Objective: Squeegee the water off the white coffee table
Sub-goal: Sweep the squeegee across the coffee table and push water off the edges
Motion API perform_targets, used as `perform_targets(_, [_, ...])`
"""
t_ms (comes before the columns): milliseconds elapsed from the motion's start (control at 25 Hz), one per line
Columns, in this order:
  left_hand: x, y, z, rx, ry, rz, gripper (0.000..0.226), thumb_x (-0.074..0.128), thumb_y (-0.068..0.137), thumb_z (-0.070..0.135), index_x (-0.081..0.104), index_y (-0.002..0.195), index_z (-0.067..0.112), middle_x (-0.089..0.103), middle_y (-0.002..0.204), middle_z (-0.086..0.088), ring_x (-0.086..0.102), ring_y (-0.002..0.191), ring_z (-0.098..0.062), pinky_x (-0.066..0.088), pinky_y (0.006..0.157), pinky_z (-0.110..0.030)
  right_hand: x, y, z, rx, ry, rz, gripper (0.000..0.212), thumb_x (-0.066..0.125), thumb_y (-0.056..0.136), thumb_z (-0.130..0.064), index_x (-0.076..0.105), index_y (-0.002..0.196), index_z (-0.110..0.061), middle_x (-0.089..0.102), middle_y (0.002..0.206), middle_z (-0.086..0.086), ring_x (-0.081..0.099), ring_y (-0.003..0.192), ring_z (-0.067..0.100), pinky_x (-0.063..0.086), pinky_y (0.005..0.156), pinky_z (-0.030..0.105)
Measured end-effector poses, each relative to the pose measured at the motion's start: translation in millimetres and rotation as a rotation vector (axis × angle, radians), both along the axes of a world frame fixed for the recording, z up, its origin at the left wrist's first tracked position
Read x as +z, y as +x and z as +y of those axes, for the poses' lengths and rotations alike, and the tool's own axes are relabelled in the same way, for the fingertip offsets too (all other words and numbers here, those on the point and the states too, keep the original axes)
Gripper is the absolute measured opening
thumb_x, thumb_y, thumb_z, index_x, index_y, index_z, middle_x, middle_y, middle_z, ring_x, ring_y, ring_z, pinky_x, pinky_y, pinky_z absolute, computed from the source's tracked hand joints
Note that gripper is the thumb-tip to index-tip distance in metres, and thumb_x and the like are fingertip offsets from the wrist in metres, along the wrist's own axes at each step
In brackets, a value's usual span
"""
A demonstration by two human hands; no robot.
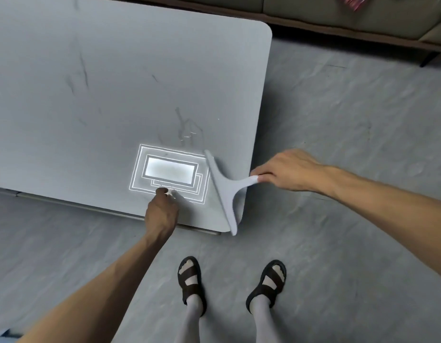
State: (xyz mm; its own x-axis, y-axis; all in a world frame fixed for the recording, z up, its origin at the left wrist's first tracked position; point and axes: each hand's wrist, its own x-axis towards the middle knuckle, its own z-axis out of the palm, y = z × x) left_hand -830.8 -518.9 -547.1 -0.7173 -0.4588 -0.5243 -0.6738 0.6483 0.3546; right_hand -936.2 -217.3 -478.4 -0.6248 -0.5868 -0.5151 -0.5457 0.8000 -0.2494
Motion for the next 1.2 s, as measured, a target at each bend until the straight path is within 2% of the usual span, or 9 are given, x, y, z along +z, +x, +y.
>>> perform_targets(160, [2,-4,-45,0.133,-0.032,0.080,0.039,0.051,0.093,0.021,0.049,0.129,0.007,0.061,0.125,-0.015,0.057,0.114,-0.034,0.047,0.095,-0.040,-35,-1,-117,0.190,-0.063,-0.106,0.034,0.033,0.094,-0.054,0.053,0.121,-0.052,0.066,0.116,-0.013,0.059,0.104,0.019,0.043,0.069,0.029])
perform_targets(280, [0,-7,-72,0.147,-0.072,0.063,0.045,0.050,0.087,0.012,0.048,0.132,0.005,0.060,0.128,-0.017,0.055,0.119,-0.035,0.046,0.097,-0.041,-52,-4,-169,0.211,-0.072,-0.181,0.027,0.034,0.092,-0.052,0.056,0.108,-0.053,0.066,0.104,-0.011,0.058,0.102,0.021,0.051,0.078,0.044])
perform_targets(400, [-1,-13,-81,0.114,-0.071,0.034,0.052,0.050,0.085,0.010,0.045,0.136,0.004,0.058,0.130,-0.019,0.054,0.120,-0.037,0.046,0.099,-0.042,-57,-20,-180,0.175,-0.104,-0.148,0.026,0.034,0.092,-0.051,0.056,0.103,-0.059,0.067,0.100,-0.011,0.059,0.102,0.022,0.049,0.080,0.043])
perform_targets(560, [-2,-25,-71,0.020,-0.003,0.097,0.033,0.060,0.087,0.010,0.059,0.119,0.008,0.066,0.105,-0.012,0.063,0.098,-0.032,0.051,0.084,-0.035,-57,-64,-141,-0.064,-0.112,-0.042,0.039,0.033,0.094,-0.052,0.052,0.128,-0.047,0.061,0.130,-0.009,0.054,0.118,0.024,0.040,0.087,0.038])
perform_targets(720, [1,-38,-43,-0.058,0.075,0.094,0.010,0.068,0.085,0.022,0.070,0.091,0.014,0.070,0.082,-0.003,0.065,0.076,-0.022,0.053,0.072,-0.032,-56,-80,-62,-0.334,-0.067,0.038,0.035,0.033,0.094,-0.046,0.054,0.122,-0.049,0.066,0.121,-0.004,0.058,0.106,0.027,0.037,0.075,0.034])
perform_targets(840, [4,-48,-11,-0.145,0.024,0.077,0.021,0.053,0.094,0.027,0.069,0.093,0.013,0.073,0.085,-0.006,0.067,0.083,-0.028,0.054,0.075,-0.037,-52,-52,7,-0.488,-0.024,0.087,0.030,0.036,0.096,-0.045,0.056,0.118,-0.048,0.070,0.105,0.001,0.060,0.087,0.030,0.039,0.066,0.034])
perform_targets(960, [3,-46,27,-0.300,-0.133,0.111,0.032,0.040,0.097,0.023,0.062,0.116,0.008,0.068,0.107,-0.013,0.061,0.102,-0.034,0.049,0.085,-0.040,-35,-13,56,-0.581,0.068,0.122,0.029,0.037,0.097,-0.042,0.061,0.113,-0.039,0.070,0.099,0.007,0.060,0.083,0.035,0.042,0.065,0.036])
perform_targets(1080, [2,-45,50,-0.343,-0.043,-0.003,0.037,0.038,0.095,0.010,0.047,0.130,0.002,0.054,0.124,-0.019,0.053,0.113,-0.032,0.044,0.096,-0.043,-10,-3,77,-0.641,0.087,0.090,0.026,0.036,0.098,-0.040,0.059,0.097,-0.029,0.067,0.090,0.010,0.056,0.075,0.034,0.040,0.062,0.036])
perform_targets(1200, [-6,-36,49,-0.665,-0.047,0.017,0.027,0.063,0.073,-0.004,0.069,0.099,-0.009,0.064,0.081,-0.023,0.064,0.070,-0.031,0.056,0.060,-0.035,-5,-37,49,-0.712,-0.102,0.025,0.024,0.036,0.100,-0.032,0.055,0.093,-0.021,0.064,0.088,0.014,0.056,0.076,0.034,0.042,0.065,0.038])
